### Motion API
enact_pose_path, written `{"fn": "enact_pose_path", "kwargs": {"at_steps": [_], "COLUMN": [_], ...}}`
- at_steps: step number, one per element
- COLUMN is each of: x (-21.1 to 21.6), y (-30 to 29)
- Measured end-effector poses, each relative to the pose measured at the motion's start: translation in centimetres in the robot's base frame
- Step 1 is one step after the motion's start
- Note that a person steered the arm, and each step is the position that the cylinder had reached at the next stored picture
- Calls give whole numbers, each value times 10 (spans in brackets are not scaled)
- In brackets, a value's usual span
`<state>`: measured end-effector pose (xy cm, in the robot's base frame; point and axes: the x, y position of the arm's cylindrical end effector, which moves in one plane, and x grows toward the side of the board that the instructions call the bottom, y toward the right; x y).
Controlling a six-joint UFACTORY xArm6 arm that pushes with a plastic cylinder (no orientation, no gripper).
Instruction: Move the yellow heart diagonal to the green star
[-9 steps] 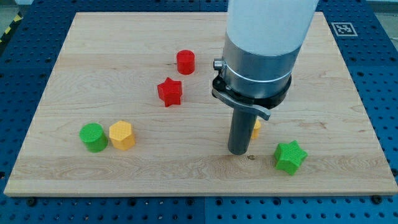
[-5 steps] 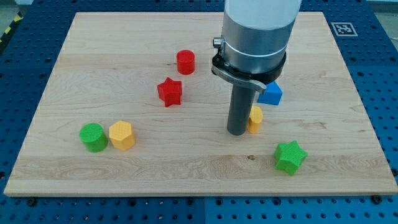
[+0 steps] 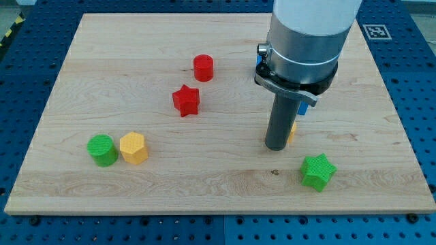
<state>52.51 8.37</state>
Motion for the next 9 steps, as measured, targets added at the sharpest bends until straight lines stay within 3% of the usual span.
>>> {"fn": "enact_pose_path", "kwargs": {"at_steps": [4, 6, 7, 9], "x": [93, 94, 94, 94], "y": [-7, 113, 136, 99]}}
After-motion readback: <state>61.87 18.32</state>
